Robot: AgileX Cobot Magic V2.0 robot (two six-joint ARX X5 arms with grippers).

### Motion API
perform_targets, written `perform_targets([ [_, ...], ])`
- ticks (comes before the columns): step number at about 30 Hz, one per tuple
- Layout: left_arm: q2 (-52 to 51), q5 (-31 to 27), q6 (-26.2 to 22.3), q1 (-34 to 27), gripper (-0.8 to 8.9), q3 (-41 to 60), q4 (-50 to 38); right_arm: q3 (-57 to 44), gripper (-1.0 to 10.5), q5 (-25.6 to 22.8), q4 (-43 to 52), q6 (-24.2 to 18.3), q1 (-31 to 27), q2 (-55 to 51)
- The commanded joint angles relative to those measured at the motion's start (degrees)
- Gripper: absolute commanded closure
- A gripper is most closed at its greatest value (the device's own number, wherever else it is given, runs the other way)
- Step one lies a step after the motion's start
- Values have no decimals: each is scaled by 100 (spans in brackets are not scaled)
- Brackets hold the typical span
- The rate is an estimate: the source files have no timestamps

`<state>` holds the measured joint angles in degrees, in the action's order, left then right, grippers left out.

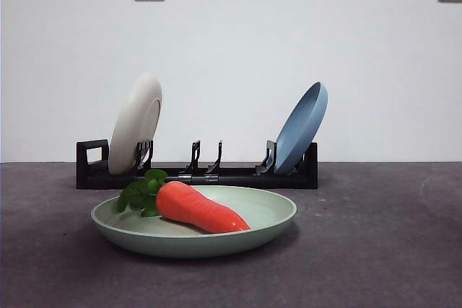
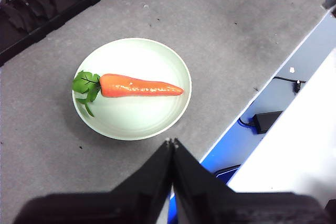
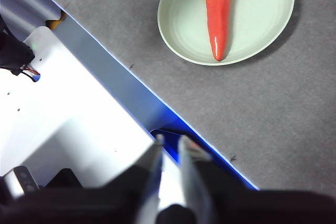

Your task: Take the green plate from the plate rack,put the plate on the table,take the carrot from the table,put the carrot in the plate

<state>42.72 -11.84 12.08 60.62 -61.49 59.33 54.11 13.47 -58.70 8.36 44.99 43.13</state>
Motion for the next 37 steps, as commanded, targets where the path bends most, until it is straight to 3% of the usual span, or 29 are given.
perform_targets([
  [1, -11, -4, -4, 15, 817, 28, -13, -28, 946, -9, 15, 15, 9, -7],
  [19, -26, -11, -22, -26, 817, 28, -20, -28, 946, -11, 15, 15, 7, -20],
  [22, -190, -170, -581, -315, 817, 31, -280, -28, 946, -11, 15, 15, 9, -20],
  [25, -435, -59, -1416, -1014, 817, 50, -1185, -28, 946, -11, 13, 15, 7, -20],
  [28, -754, 520, -2028, -1963, 817, 173, -2140, -28, 946, -11, 13, 15, 7, -20],
  [32, -1353, 1198, -2319, -3342, 817, 693, -3320, -28, 946, -11, 13, 15, 7, -20],
  [37, -2240, 1241, -2334, -4697, 817, 1888, -4520, -28, 946, -11, 13, 15, 9, -20],
])
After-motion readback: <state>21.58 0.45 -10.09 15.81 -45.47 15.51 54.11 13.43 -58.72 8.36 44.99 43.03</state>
